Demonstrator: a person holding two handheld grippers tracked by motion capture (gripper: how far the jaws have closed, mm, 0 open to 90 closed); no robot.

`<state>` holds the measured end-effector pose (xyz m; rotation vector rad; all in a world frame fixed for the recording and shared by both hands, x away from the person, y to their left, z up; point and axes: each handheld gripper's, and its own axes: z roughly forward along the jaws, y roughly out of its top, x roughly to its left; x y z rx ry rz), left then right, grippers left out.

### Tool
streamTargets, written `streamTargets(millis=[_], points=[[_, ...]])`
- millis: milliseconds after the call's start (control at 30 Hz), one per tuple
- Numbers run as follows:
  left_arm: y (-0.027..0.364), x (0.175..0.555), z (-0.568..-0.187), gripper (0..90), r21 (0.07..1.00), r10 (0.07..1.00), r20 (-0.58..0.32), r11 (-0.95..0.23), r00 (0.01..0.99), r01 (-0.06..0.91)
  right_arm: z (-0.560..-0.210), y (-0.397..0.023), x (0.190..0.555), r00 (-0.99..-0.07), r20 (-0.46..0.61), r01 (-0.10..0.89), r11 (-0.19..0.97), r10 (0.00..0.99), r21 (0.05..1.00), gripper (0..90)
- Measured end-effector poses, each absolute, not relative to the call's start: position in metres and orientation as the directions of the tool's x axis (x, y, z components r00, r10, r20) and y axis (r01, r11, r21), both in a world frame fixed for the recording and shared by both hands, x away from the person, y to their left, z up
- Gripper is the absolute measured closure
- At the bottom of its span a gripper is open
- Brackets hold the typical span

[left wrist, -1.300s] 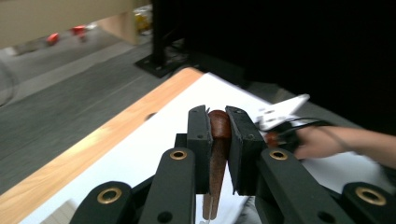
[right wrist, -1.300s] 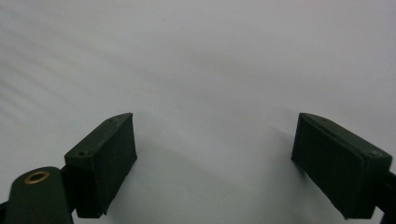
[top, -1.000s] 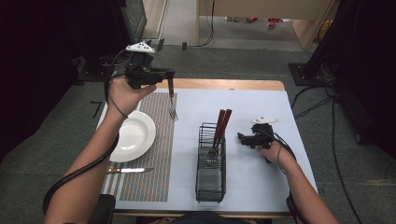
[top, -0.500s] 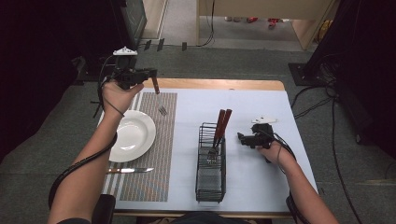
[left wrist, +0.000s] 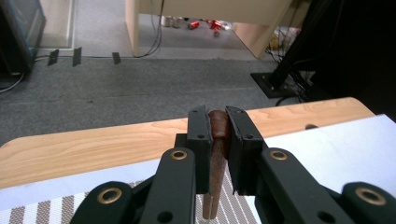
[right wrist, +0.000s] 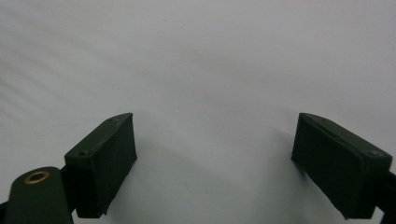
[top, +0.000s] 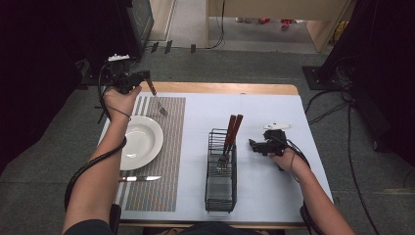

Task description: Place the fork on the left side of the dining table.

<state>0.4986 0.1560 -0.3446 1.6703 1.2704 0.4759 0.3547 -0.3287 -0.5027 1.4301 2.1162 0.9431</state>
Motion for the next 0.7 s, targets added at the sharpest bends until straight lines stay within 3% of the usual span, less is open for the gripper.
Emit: streamTargets(millis=[400, 700], points=[[0.177, 0.503, -0.356, 81.9, 0.84, 0.898, -0.301, 0.09, 0.321, 0.535, -0.503, -0.329, 0.355, -0.386, 0.031, 0.64, 0.243, 0.922, 0.729, 13.0], [0.204, 0.504, -0.359, 78.6, 0.794, 0.907, -0.3, 0.067, 0.295, 0.604, -0.503, -0.329, 0.355, -0.386, 0.032, 0.639, 0.242, 0.922, 0.73, 13.0]])
